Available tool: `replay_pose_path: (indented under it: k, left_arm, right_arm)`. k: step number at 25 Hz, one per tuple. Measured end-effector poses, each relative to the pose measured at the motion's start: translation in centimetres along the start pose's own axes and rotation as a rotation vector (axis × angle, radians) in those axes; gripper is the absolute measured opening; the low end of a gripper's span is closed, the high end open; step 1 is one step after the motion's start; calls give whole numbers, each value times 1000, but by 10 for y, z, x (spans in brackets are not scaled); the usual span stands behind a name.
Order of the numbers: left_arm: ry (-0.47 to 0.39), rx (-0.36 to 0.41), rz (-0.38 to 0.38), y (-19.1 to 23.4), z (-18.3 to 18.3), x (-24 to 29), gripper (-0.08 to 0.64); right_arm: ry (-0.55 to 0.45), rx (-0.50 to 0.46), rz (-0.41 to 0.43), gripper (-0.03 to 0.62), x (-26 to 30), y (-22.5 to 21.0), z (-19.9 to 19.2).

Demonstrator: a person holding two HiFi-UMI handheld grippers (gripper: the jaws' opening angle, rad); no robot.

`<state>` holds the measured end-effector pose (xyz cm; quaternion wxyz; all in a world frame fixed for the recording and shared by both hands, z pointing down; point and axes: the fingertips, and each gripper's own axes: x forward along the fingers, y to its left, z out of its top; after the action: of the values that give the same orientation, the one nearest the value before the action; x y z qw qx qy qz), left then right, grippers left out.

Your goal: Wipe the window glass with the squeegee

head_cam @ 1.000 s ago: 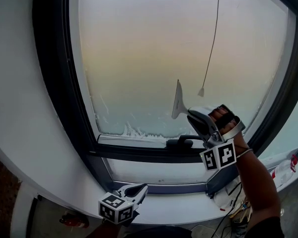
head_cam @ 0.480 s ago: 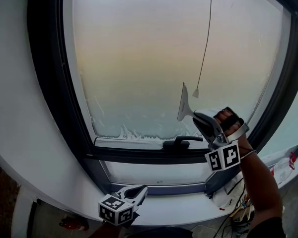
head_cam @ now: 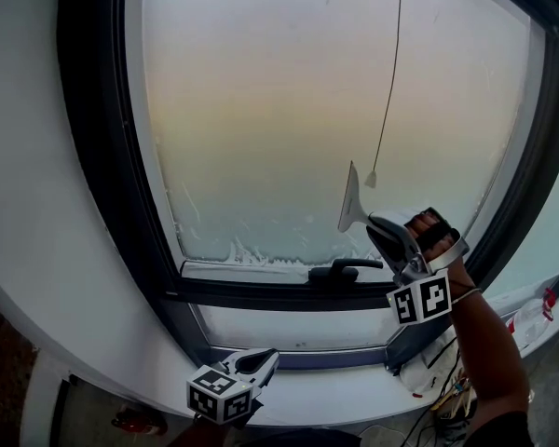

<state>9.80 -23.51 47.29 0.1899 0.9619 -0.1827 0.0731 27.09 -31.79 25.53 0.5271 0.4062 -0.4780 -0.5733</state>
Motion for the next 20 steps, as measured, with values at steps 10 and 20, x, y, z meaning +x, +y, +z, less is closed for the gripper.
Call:
replay_pose_path:
  k: [10,20]
  left_arm:
    - [-27,5,0,8,5,-13,0]
    - [-115,37,65,34,46,-50,0]
  right_arm:
    - [-20,68,-2,94,-2,-6,17]
    - [-214,96,-93,25,6,-67,120]
